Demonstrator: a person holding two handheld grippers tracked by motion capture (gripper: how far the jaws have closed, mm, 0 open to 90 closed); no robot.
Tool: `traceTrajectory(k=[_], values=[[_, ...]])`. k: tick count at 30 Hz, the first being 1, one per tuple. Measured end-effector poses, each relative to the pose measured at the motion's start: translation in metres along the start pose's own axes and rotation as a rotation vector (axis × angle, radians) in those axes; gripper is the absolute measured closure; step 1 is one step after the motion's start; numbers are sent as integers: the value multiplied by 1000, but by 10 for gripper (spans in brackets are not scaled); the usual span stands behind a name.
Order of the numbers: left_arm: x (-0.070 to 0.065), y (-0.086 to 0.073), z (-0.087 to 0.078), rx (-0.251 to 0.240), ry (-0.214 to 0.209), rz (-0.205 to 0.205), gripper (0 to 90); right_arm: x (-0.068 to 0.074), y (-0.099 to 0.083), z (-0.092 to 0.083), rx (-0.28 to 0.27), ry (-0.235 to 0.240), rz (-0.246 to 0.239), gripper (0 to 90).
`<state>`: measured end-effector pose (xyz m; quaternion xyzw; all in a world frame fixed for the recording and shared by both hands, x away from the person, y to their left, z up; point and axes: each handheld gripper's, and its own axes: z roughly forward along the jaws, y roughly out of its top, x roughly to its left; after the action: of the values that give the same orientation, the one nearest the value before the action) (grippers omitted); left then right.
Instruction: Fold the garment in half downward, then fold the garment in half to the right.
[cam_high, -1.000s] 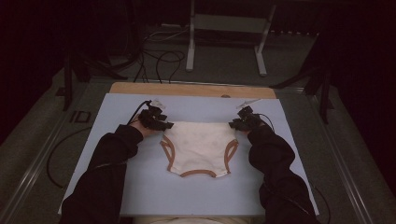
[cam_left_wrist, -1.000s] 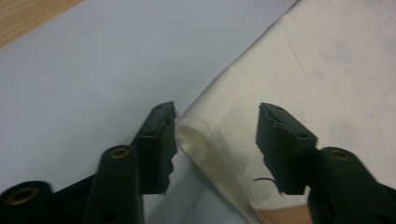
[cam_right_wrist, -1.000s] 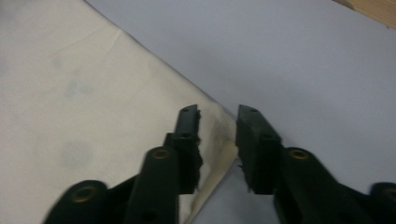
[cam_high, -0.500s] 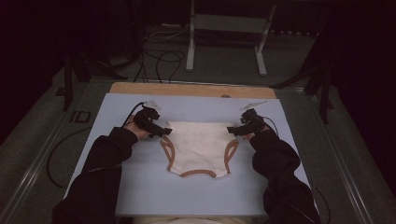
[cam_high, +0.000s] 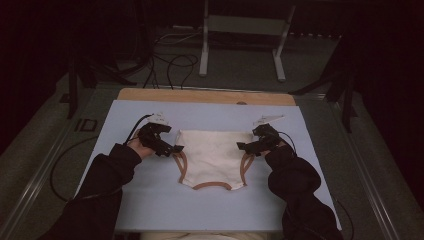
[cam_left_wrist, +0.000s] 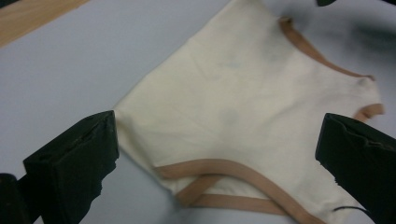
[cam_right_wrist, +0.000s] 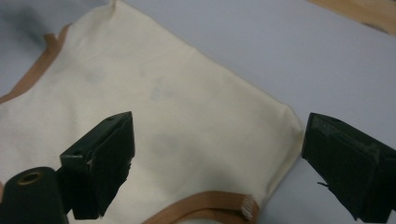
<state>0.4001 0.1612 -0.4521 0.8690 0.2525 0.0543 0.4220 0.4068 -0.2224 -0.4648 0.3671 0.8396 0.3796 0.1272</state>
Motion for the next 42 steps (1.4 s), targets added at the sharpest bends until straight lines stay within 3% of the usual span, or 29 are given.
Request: traceTrajectory(k=[3, 5, 10, 15, 19, 22, 24, 35, 42], values=[[-8, -2, -1, -3, -31, 5, 3, 7, -1, 1, -16, -1, -34, 94], [-13, -6, -1, -7, -41, 24, 3, 10, -3, 3, -20, 23, -34, 94], [-22, -15, -4, -7, -32, 40, 3, 14, -6, 6, -29, 34, -28, 94], [-35, -28, -3, -15, -11, 56, 3, 19, -8, 4, -77, 36, -13, 95], [-40, -36, -1, -41, -12, 42, 3, 23, -11, 7, -78, 39, -24, 94], [-41, -41, 0, -16, -5, 40, 3, 24, -12, 9, -81, 36, -26, 95], [-42, -43, -2, -27, 2, 34, 3, 25, -12, 10, -75, 30, -31, 95], [-48, -41, -9, -33, 18, 62, 3, 31, -1, 13, -64, 43, -60, 95], [-50, -38, -15, -58, 16, 76, 3, 36, 20, 15, -51, 51, -98, 95]])
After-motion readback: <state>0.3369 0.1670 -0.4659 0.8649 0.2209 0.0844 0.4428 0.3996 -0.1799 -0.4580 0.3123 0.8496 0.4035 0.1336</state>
